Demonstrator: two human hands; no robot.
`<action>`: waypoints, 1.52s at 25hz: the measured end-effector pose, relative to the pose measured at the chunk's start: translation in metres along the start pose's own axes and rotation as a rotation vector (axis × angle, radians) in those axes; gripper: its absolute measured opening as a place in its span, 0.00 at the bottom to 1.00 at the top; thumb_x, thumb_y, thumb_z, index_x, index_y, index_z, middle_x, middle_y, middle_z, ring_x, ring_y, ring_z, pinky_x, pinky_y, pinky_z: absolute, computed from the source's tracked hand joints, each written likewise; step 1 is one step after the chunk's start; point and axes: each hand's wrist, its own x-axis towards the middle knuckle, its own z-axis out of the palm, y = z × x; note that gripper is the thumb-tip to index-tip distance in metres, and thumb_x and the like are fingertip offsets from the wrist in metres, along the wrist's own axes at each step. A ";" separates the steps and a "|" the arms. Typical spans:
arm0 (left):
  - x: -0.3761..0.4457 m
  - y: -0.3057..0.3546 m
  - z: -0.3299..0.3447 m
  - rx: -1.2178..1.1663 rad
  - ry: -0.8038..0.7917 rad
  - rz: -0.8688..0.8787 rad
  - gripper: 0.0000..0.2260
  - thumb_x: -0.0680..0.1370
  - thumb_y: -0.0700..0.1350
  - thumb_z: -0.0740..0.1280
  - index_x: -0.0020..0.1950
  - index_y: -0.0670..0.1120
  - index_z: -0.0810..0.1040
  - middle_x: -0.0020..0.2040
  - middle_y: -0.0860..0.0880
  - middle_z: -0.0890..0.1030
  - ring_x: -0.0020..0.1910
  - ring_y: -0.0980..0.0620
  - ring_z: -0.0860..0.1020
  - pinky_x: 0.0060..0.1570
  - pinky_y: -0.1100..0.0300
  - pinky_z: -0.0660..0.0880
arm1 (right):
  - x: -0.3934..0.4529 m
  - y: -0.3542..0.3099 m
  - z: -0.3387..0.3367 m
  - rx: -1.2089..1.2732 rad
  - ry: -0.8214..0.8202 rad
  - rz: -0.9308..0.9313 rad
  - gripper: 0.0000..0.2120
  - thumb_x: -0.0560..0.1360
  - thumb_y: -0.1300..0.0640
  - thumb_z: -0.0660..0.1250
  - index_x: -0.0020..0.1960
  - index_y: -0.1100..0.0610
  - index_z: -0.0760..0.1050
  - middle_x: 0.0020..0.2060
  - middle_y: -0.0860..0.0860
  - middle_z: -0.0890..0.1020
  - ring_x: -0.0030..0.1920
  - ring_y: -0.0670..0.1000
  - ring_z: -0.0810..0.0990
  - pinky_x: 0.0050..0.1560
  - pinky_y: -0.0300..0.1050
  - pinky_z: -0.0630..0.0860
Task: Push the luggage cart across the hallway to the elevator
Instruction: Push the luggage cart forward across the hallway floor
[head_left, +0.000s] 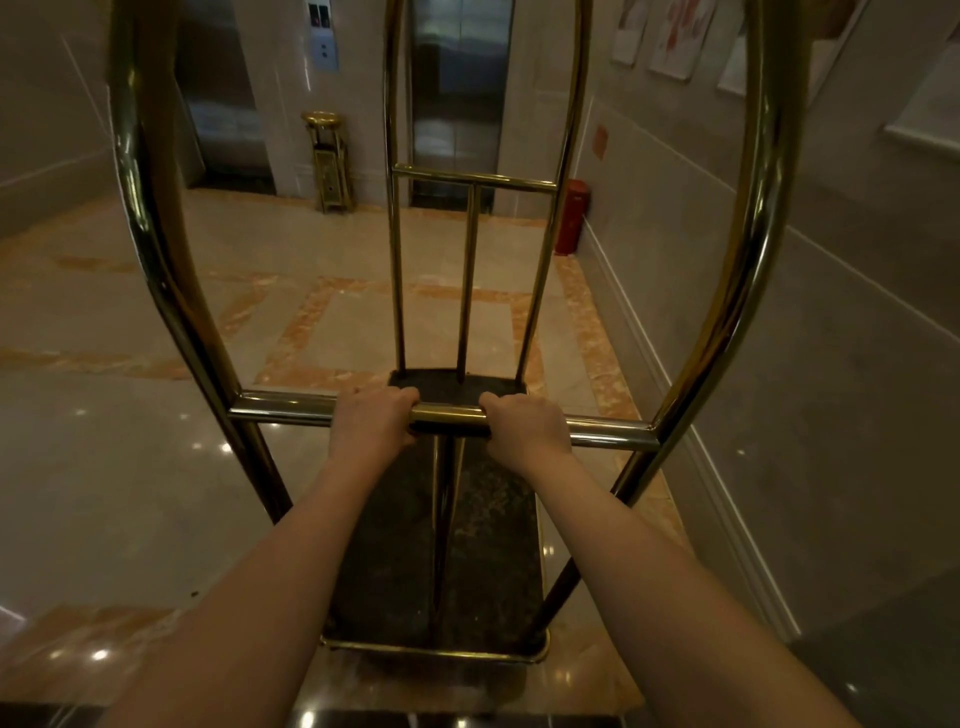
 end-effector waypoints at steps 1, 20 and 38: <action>0.008 -0.002 0.001 0.006 -0.007 -0.004 0.10 0.72 0.51 0.73 0.49 0.52 0.76 0.45 0.50 0.80 0.49 0.47 0.77 0.52 0.49 0.71 | 0.007 0.003 0.001 -0.011 0.003 -0.006 0.11 0.76 0.54 0.69 0.57 0.52 0.73 0.43 0.50 0.81 0.43 0.54 0.79 0.37 0.47 0.67; 0.180 -0.029 0.051 0.035 0.023 0.093 0.10 0.71 0.53 0.73 0.47 0.53 0.74 0.38 0.53 0.76 0.41 0.50 0.77 0.46 0.51 0.71 | 0.162 0.077 0.041 -0.067 0.017 -0.022 0.10 0.74 0.52 0.69 0.54 0.51 0.74 0.41 0.48 0.81 0.39 0.51 0.79 0.37 0.45 0.65; 0.364 -0.062 0.086 0.030 -0.053 0.069 0.09 0.74 0.51 0.70 0.51 0.54 0.73 0.41 0.53 0.77 0.40 0.52 0.76 0.39 0.55 0.73 | 0.358 0.148 0.084 -0.006 -0.067 -0.049 0.11 0.75 0.56 0.68 0.56 0.54 0.72 0.38 0.49 0.72 0.37 0.51 0.71 0.38 0.47 0.68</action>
